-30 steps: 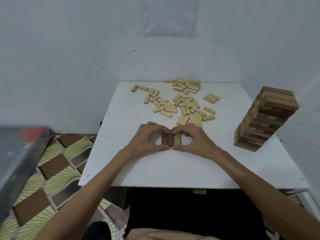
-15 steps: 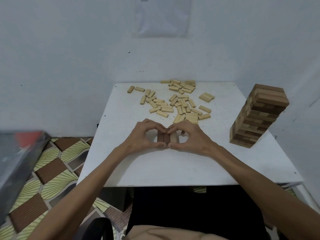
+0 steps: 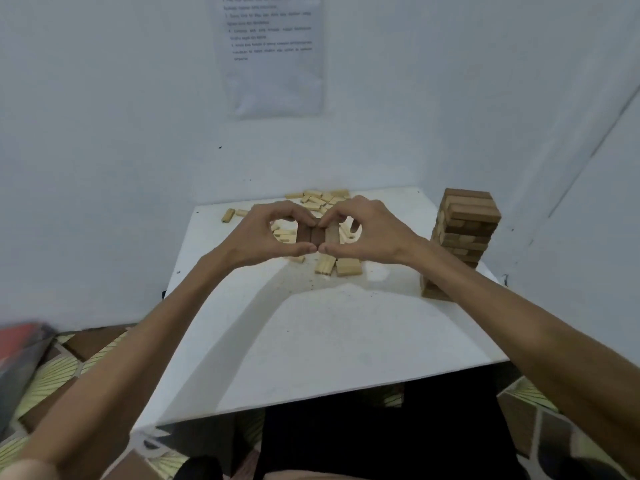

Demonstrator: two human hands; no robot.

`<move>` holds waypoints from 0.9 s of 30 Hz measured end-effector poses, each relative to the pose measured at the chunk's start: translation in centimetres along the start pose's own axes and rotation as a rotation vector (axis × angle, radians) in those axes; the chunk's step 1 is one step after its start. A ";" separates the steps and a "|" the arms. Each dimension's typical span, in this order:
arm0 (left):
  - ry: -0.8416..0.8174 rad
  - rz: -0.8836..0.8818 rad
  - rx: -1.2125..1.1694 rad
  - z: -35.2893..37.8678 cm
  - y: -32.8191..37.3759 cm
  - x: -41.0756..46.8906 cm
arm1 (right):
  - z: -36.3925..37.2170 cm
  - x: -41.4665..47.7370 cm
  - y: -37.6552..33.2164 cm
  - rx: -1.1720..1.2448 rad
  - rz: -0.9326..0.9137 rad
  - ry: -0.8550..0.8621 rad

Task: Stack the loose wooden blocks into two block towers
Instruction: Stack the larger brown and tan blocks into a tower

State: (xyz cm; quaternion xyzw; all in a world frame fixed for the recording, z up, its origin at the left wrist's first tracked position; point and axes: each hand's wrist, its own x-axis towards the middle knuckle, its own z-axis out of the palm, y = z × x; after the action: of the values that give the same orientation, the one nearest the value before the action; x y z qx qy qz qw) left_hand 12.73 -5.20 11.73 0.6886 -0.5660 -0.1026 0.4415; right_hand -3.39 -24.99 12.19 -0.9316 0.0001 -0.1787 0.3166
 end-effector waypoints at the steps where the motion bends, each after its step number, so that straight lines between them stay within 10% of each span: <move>1: -0.006 0.016 -0.012 -0.2 0.5 0.6 | -0.8 0.1 -0.3 -0.009 0.007 0.004; 27: -0.115 0.214 -0.002 7.5 10.3 14.7 | -16.7 -6.1 3.8 -0.053 0.153 0.205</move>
State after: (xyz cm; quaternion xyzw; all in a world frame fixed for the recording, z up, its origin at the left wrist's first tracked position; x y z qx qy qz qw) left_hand 5.79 -21.34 20.03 0.6170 -0.6603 -0.0948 0.4176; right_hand -14.27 -37.15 20.21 -0.9137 0.1082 -0.2483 0.3030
